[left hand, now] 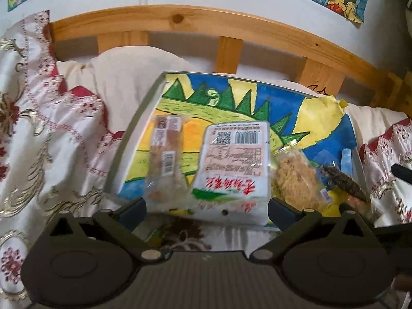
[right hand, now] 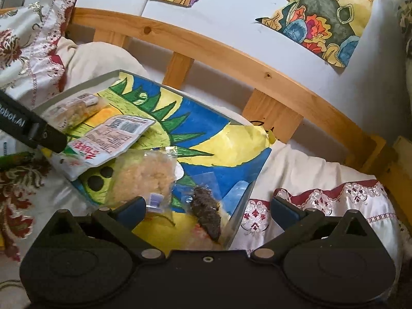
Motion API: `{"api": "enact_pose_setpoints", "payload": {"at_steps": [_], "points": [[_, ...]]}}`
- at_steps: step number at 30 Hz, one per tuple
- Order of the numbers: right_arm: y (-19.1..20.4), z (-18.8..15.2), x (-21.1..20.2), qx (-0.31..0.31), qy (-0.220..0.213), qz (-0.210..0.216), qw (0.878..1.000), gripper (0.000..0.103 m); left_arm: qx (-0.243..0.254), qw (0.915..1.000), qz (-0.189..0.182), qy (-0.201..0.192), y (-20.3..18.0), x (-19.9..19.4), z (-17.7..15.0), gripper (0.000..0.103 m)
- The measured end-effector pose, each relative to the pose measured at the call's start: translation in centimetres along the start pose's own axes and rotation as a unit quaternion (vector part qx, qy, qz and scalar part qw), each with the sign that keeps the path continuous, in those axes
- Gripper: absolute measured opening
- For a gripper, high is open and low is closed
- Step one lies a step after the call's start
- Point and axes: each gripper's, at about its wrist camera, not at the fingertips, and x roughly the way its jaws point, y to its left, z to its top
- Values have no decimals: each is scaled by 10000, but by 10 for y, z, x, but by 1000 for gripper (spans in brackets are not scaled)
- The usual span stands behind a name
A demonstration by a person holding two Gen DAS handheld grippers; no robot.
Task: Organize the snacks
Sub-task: 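Withdraw both tools from the tray toward the loose snacks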
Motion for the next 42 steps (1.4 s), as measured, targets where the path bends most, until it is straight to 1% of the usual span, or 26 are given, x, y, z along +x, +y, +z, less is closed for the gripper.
{"api": "enact_pose_setpoints", "payload": {"at_steps": [10,15,19,22,26,30,32,34,38,42], "points": [[-4,3,-27,148,-109,120,9998,102,130,9998,159,-76,8,-33,-16,102],[-4,4,-46,178,-180,497,9984,102,180,9995,206,-145,13,-48,-27,102],[0,5,-61,59,-292,564,9980,102,182,9995,163,-180,14,-57,-31,102],[0,4,-66,54,-263,594,9979,102,129,9996,116,-203,18,-64,-35,102],[-3,2,-72,77,-196,661,9976,102,84,9995,163,-247,24,-73,-42,102],[-1,-1,-76,38,7,957,9954,102,84,9986,367,-359,32,-83,-48,102],[1,-2,-81,24,53,1122,9937,102,61,9985,390,-380,35,-87,-51,102],[4,-2,-88,-11,67,1241,9922,102,34,9988,363,-315,38,-89,-55,102],[8,-4,-101,-130,42,1455,9893,102,-67,9993,373,-61,43,-91,-63,102],[12,-8,-109,-324,58,1665,9855,102,-242,9986,362,284,47,-95,-79,102]]}}
